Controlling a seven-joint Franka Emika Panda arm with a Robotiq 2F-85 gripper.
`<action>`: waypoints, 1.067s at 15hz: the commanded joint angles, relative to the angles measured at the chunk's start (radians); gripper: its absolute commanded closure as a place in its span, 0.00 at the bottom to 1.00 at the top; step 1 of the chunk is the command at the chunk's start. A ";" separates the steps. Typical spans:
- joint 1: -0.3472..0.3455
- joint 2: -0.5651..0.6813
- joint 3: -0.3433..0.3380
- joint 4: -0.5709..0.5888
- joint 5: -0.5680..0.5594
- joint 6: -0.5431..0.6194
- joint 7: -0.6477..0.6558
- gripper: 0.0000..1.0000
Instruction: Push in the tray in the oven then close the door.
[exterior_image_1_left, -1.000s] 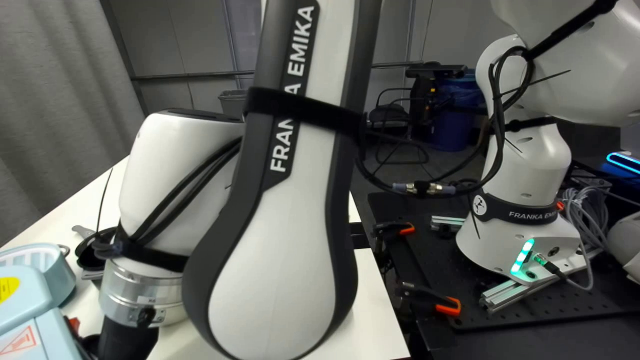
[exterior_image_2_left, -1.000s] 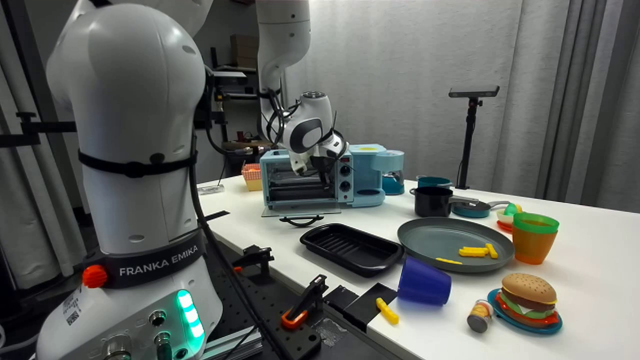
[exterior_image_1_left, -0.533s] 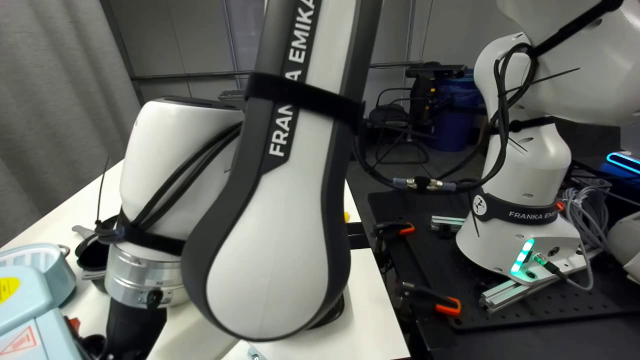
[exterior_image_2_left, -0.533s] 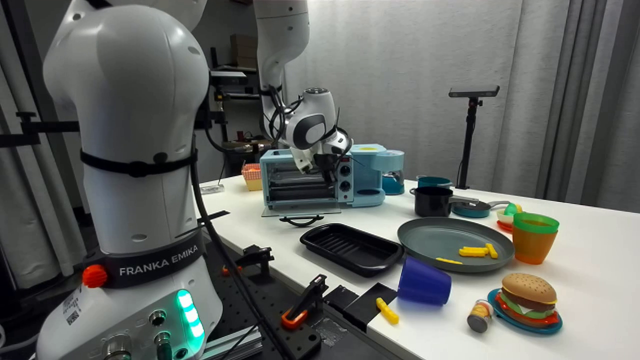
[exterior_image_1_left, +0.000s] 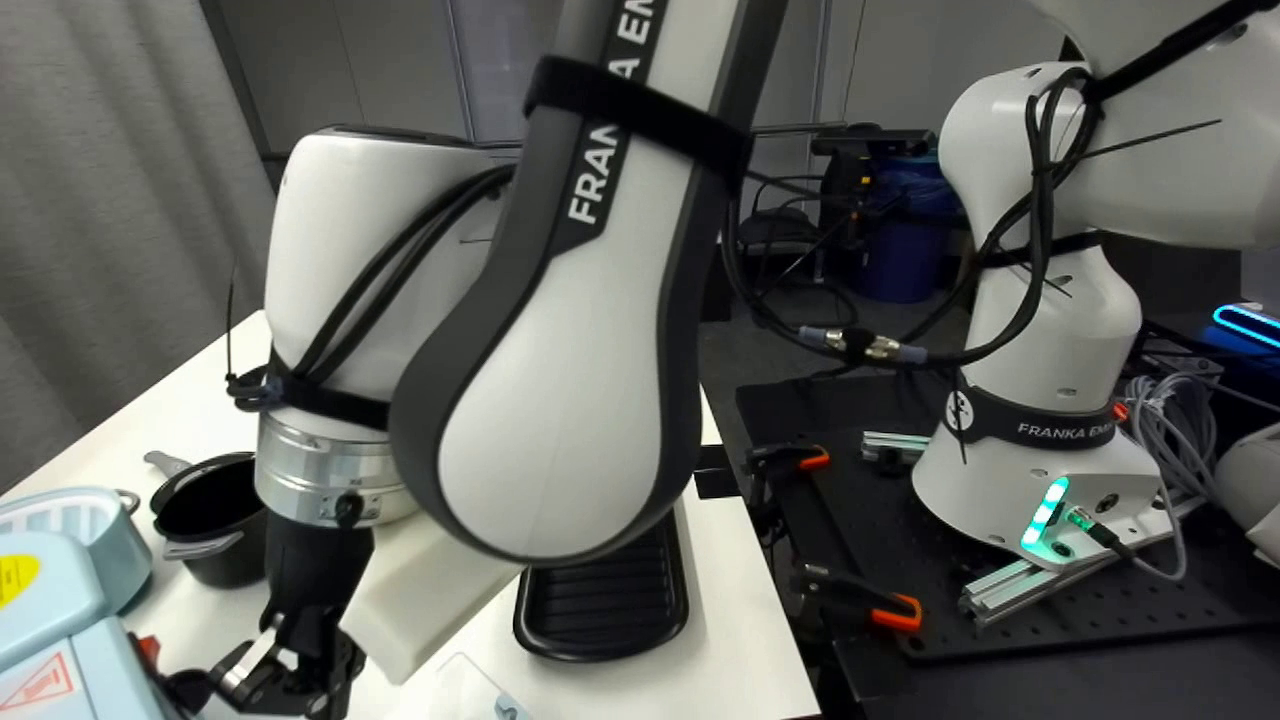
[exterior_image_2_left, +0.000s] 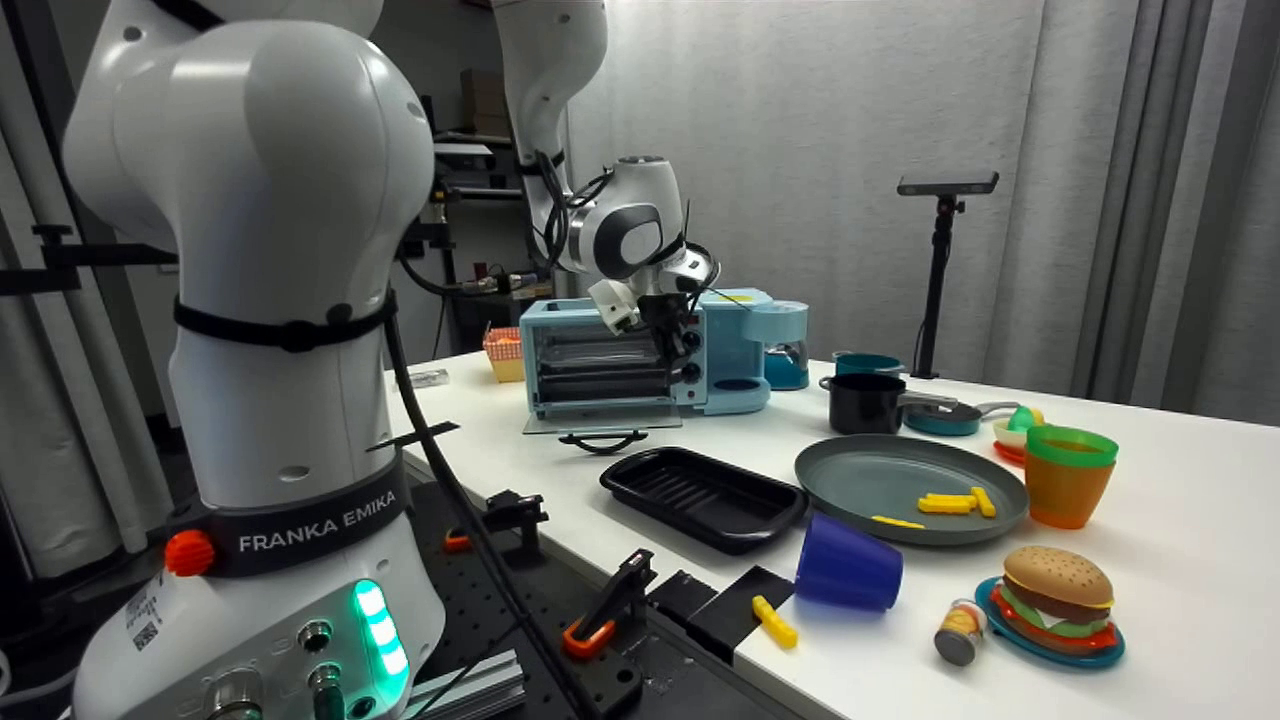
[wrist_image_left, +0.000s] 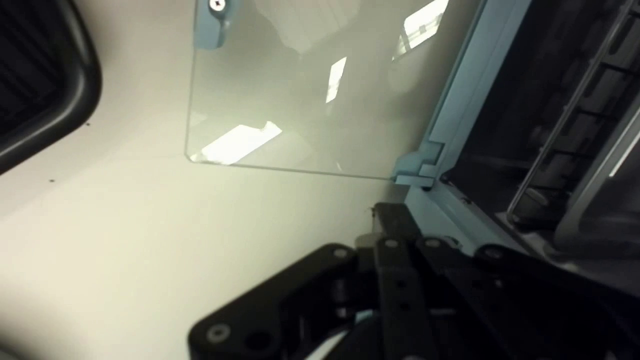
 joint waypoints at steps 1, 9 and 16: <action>0.065 -0.093 -0.085 -0.085 -0.031 -0.030 0.028 1.00; 0.098 -0.170 -0.138 -0.217 -0.008 -0.003 0.034 1.00; 0.086 -0.209 -0.106 -0.297 0.017 0.001 0.047 1.00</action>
